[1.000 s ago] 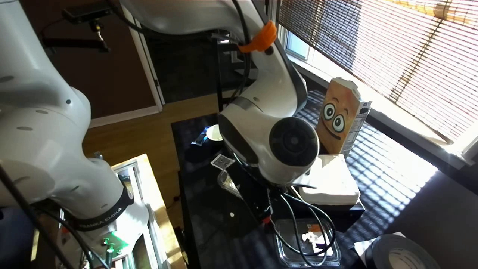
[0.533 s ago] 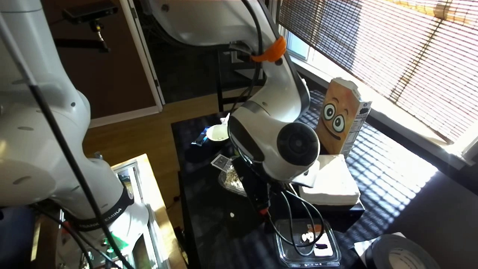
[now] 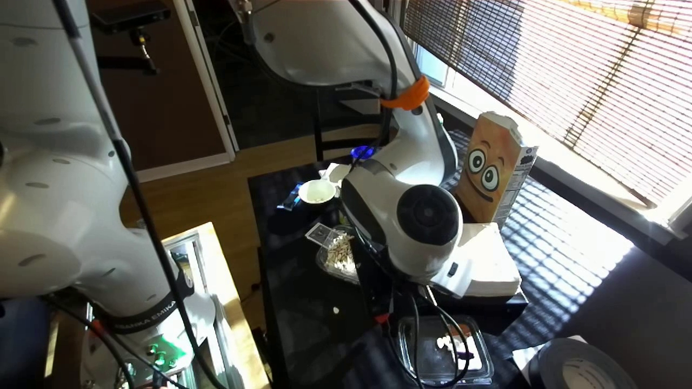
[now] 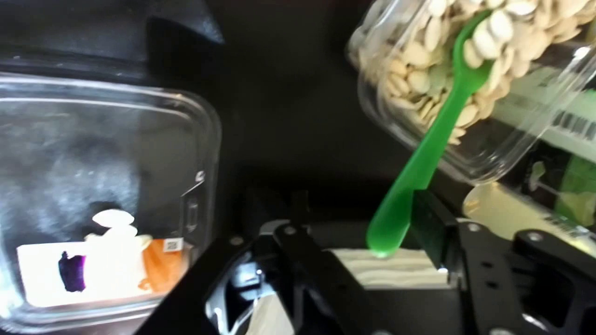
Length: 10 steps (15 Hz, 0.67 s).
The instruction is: Transfer a spoonful of contents from the right bowl to the left bowl
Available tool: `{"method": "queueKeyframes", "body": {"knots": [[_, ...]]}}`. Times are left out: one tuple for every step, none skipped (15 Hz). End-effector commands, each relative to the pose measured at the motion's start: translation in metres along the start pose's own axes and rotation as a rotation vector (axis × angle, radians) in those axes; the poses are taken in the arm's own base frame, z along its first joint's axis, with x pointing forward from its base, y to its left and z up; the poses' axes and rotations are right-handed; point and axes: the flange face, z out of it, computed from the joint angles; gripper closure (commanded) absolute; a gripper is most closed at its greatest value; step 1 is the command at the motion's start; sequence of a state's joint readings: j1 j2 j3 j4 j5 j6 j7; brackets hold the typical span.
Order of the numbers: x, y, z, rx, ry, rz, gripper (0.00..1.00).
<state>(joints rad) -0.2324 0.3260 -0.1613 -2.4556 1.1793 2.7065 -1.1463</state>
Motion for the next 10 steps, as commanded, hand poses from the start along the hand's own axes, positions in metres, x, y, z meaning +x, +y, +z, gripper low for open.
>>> {"method": "queueKeyframes", "body": {"knots": [[-0.005, 0.003, -0.041, -0.100, 0.136, 0.064, 0.08], [-0.007, 0.001, -0.051, -0.124, 0.167, 0.071, 0.02], [-0.010, -0.003, -0.058, -0.118, 0.179, 0.070, 0.00], [-0.013, -0.007, -0.065, -0.126, 0.193, 0.066, 0.00], [-0.016, -0.012, -0.070, -0.113, 0.206, 0.070, 0.00], [-0.018, -0.017, -0.075, -0.088, 0.220, 0.082, 0.00], [-0.019, -0.023, -0.079, -0.030, 0.230, 0.101, 0.00], [-0.007, -0.008, -0.064, -0.092, 0.196, 0.089, 0.00], [-0.007, -0.011, -0.068, -0.083, 0.204, 0.089, 0.00], [-0.007, -0.011, -0.069, -0.083, 0.206, 0.089, 0.00]]}}
